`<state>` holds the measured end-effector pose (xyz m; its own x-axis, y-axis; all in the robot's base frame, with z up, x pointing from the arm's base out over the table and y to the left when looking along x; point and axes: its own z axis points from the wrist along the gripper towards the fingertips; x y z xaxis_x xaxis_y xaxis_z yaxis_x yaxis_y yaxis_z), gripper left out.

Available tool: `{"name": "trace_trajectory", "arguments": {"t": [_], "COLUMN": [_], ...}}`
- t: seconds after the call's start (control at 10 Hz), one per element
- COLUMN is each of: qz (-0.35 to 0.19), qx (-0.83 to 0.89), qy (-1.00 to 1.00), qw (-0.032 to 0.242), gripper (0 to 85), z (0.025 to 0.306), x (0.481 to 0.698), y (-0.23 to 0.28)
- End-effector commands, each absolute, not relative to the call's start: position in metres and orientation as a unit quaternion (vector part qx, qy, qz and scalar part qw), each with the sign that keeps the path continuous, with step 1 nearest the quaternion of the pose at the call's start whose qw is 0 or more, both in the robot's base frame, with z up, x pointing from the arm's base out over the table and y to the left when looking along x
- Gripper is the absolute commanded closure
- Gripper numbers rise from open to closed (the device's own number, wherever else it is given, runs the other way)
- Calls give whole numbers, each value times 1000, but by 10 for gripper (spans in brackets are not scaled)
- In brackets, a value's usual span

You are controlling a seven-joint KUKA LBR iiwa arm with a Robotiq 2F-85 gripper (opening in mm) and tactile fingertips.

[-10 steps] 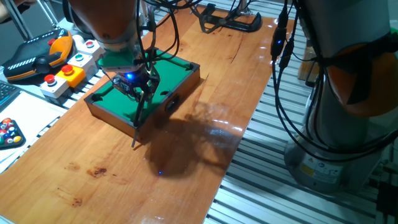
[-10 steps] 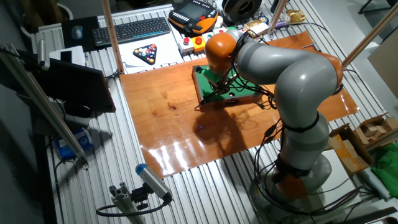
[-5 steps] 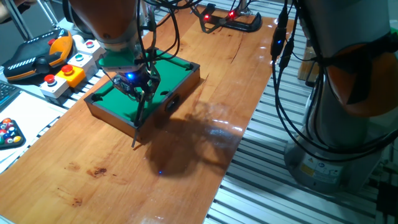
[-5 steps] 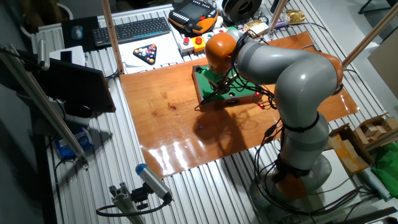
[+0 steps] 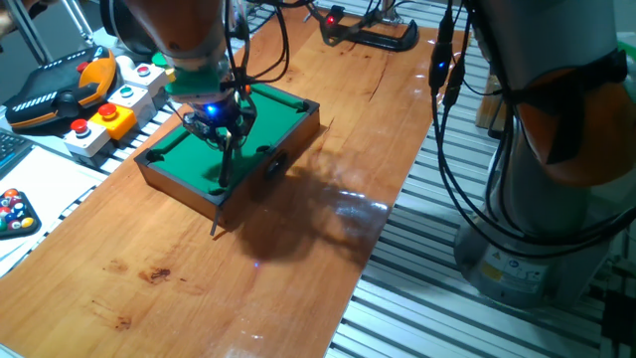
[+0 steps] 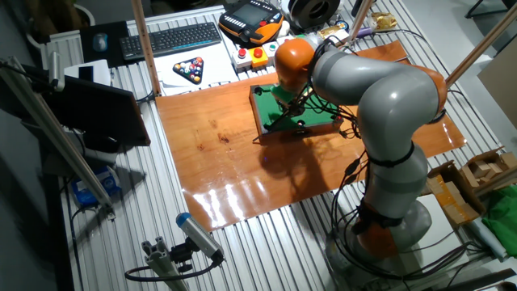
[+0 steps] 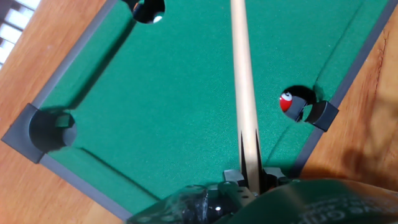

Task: Hit the pool ball

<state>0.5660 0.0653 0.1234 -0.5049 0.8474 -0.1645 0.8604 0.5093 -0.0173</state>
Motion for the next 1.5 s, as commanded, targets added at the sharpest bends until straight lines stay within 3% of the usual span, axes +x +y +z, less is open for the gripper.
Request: {"name": "trace_trajectory", "arguments": {"t": [0.0,0.6,1.4], "qz": [-50,-44,-43], "qx": [498,498,514], "qy": [863,864,854], "qw": [65,62,64], "gripper": [840,840,840], "z": [126,126,138], "x": [562,553,562], "y": [72,80,67]}}
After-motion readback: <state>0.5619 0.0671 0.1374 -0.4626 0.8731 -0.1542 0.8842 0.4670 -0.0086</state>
